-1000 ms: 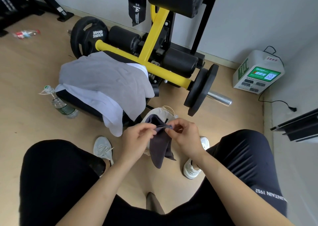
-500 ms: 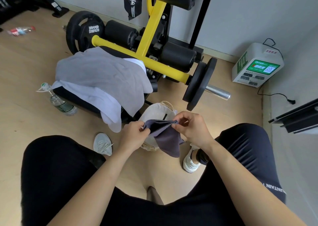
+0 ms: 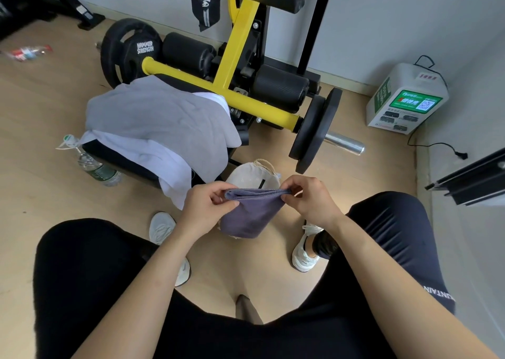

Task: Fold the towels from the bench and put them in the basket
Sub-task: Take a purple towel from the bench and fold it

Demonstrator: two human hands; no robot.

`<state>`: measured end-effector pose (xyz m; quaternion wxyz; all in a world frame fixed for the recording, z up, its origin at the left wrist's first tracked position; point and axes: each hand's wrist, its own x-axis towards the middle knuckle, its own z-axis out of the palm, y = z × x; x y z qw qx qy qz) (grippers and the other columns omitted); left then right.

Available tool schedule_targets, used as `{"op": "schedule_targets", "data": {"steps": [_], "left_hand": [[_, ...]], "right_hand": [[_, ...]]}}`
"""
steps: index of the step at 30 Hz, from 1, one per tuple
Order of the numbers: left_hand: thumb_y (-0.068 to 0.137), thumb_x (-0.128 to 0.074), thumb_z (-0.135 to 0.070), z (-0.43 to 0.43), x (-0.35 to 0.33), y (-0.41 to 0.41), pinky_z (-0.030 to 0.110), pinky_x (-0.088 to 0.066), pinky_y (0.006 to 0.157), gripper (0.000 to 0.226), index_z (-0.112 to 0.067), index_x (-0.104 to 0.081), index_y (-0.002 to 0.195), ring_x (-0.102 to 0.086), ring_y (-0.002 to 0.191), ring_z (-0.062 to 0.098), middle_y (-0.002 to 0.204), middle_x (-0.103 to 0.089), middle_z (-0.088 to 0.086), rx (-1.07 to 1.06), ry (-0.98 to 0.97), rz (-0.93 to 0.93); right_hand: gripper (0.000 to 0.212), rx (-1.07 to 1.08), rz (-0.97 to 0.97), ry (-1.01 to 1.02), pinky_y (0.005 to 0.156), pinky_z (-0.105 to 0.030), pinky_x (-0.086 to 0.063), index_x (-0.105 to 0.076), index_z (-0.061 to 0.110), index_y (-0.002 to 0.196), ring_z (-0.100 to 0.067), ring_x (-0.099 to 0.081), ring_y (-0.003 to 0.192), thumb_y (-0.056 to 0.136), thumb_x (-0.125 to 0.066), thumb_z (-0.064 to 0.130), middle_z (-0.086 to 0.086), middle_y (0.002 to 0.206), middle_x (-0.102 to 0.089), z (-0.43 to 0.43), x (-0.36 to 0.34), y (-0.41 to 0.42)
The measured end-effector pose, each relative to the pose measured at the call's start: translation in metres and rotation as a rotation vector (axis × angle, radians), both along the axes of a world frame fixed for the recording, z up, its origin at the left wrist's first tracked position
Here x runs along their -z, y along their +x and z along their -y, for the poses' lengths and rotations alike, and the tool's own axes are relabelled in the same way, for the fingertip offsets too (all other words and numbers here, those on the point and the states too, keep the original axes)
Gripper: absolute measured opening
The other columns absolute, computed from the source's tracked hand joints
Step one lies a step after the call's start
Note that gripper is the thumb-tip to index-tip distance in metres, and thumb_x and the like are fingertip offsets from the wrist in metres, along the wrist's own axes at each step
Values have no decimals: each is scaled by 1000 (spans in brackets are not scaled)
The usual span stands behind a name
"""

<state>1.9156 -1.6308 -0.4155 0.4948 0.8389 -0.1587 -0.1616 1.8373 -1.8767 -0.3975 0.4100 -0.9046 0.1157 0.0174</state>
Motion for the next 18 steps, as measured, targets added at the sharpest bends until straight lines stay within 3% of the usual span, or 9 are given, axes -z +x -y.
{"op": "schedule_targets", "data": {"steps": [2, 4, 6, 9, 15, 18], "left_hand": [[82, -83, -12, 1, 3, 1, 33, -53, 72, 28, -37, -78, 94, -61, 73, 19, 86, -67, -3, -23, -35, 68], [83, -81, -16, 2, 0, 1, 29, -55, 81, 21, -32, -78, 95, -65, 87, 20, 97, -64, 0, -14, -98, 78], [84, -76, -17, 3, -3, -1, 26, -55, 87, 15, -22, -78, 98, -67, 98, 16, 102, -69, -6, 26, -155, 71], [88, -74, -4, 8, -8, -7, 22, -53, 85, 16, -14, -77, 101, -69, 96, 12, 97, -74, -6, 63, -166, 51], [90, -73, -13, 6, -9, -6, 21, -54, 80, 12, -17, -76, 101, -71, 90, 13, 94, -77, -3, 30, -253, -40], [92, -72, -9, 3, -11, -5, 22, -55, 83, 14, -17, -74, 104, -72, 94, 11, 98, -79, 1, -59, -357, -184]], "right_hand": [[26, -9, -2, 6, 77, -24, -53, -68, 27, 82, -12, -63, 82, 84, -69, 1, 9, 83, -68, 0, -3, 0], [27, -37, 9, -33, 81, -26, -49, -65, 31, 84, -12, -62, 86, 79, -69, 4, 11, 86, -67, 0, -7, -1], [28, -103, 39, -86, 88, -31, -47, -65, 31, 94, -14, -59, 93, 72, -72, 15, 13, 94, -67, -6, -12, -3], [51, -207, 82, -116, 99, -38, -44, -65, 28, 116, -14, -58, 102, 67, -80, 31, 15, 105, -67, -27, -15, -2], [34, -237, 135, 44, 81, -38, -52, -60, 26, 116, -14, -61, 85, 86, -69, 13, 8, 92, -67, -49, -15, 5], [34, -266, 190, 63, 81, -32, -52, -58, 24, 117, -11, -60, 86, 89, -65, 6, 10, 93, -66, -50, -22, 2]]}}
